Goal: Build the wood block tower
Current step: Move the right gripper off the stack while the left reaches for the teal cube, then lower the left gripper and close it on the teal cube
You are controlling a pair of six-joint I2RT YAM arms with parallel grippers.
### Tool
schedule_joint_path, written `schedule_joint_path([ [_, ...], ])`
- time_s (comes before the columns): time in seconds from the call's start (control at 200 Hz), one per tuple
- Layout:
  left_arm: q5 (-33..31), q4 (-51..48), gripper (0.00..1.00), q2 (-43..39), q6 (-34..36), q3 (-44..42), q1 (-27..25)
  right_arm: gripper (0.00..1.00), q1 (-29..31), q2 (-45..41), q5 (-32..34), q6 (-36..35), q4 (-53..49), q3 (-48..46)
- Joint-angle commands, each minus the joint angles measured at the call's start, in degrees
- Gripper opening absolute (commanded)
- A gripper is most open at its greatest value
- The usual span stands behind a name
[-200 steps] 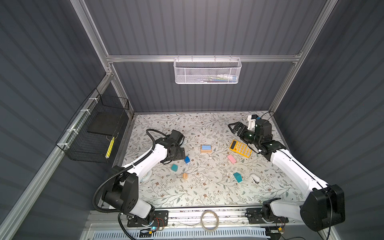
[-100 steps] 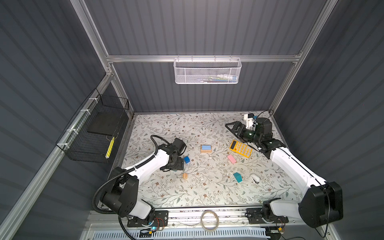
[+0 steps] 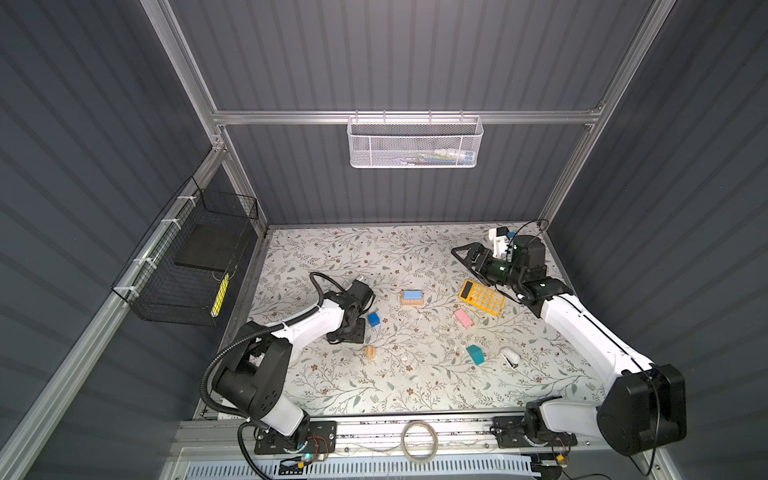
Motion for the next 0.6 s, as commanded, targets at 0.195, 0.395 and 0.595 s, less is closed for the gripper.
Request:
schedule_joint_path([
  [0.195, 2.84, 1.91, 0.47, 0.99, 1.18, -1.07, -0.16, 0.99, -0.32, 0.4, -1.22, -0.94, -0.83, 1.98],
  [0.395, 3.37, 1.47, 0.4, 0.13, 0.43, -1.12, -0.16, 0.99, -0.32, 0.94, -1.81, -0.93, -0.81, 2.27],
  [0.595, 3.19, 0.77, 0.46, 0.29, 0.06, -1.05, -0.17, 0.99, -0.32, 1.03, -2.01, -1.02, -0.95, 2.37],
])
